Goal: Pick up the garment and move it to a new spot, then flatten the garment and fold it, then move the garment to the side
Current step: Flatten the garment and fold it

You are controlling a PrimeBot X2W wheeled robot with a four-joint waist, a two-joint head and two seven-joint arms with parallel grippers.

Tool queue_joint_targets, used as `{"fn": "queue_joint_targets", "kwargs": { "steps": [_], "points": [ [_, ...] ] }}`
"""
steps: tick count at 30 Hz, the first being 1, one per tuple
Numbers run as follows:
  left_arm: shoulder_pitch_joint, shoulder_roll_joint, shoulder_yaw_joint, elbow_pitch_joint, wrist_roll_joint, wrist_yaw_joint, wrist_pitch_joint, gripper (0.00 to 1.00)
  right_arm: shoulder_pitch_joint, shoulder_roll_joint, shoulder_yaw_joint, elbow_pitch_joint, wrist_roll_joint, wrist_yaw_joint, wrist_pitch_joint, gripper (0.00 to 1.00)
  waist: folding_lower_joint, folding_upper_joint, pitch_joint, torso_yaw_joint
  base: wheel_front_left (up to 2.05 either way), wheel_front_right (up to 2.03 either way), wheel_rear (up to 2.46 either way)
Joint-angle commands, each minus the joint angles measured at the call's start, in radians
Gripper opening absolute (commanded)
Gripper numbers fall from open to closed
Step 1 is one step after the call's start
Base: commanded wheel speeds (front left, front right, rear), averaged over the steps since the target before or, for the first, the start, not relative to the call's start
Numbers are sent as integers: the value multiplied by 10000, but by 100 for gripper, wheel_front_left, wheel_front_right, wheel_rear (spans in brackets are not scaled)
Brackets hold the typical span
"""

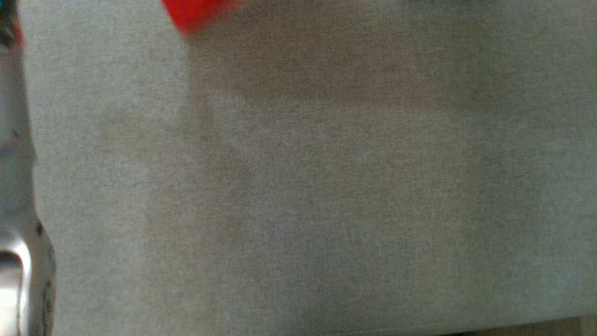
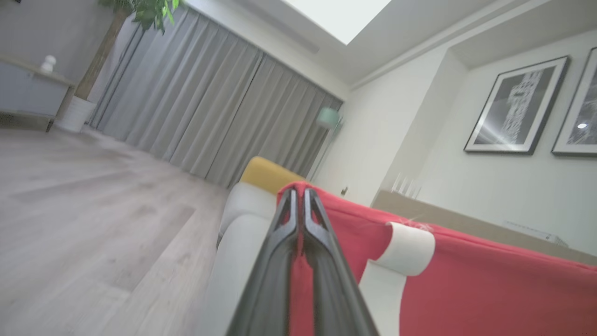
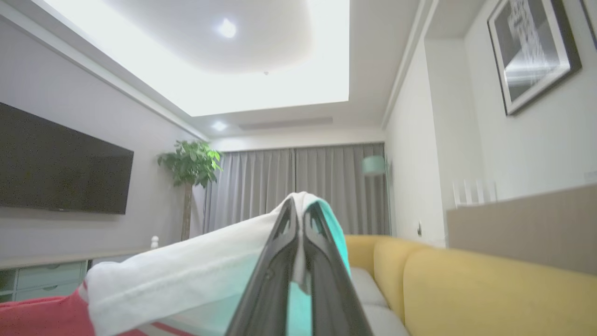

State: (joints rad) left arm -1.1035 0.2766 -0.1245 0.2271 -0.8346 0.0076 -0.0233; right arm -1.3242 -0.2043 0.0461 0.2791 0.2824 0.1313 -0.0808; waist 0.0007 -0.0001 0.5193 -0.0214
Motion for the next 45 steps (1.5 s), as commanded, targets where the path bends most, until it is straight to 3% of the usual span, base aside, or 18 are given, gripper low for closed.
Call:
{"fn": "queue_joint_targets", "kwargs": {
  "steps": [1,4,8,11,16,23,31,37,41,45],
  "points": [
    [-632,540,429,-161,251,-116,-342,0,-527,18,72,-146,-88,-6,-423,0,-7,1,80,-53,0,0,0],
    [-1403,554,460,250,458,-496,-1073,0,-1205,-172,182,358,-271,-6,-1030,0,-7,1,15,-62,0,0,0],
    [-1263,595,40,536,627,-1024,-1526,0,-784,-534,349,665,-482,-6,-809,0,-7,1,-69,-47,0,0,0],
    [-281,549,-404,747,685,-1196,-1707,0,486,-620,363,586,-612,-6,-217,0,-7,1,-230,-60,0,0,0],
    [2346,445,-885,1117,913,-1246,-2080,0,3638,-12,42,-142,-534,-6,1315,0,-7,1,-796,-129,0,0,0],
    [6201,-299,-1349,956,904,-999,-2289,0,8578,1239,-763,-2435,-513,-6,3653,0,-7,1,-1870,85,0,0,0],
    [9289,-570,-1848,121,721,-182,-1820,0,12920,1530,-1176,-4490,-548,-6,6101,0,-7,1,-3006,420,0,0,0],
    [10721,-396,-2079,-842,439,345,-887,0,14285,1537,-1430,-5162,-81,-6,7128,0,-7,1,-3267,465,0,0,0],
    [11876,37,-2194,-1872,308,1010,91,0,15160,1539,-1948,-5864,-64,-6,8099,0,-7,1,-3315,526,0,0,0],
    [11960,83,-2268,-2599,270,1063,274,0,14997,1539,-2192,-6364,-82,-6,7957,0,-7,1,-3309,603,0,0,0]
  ]
}}
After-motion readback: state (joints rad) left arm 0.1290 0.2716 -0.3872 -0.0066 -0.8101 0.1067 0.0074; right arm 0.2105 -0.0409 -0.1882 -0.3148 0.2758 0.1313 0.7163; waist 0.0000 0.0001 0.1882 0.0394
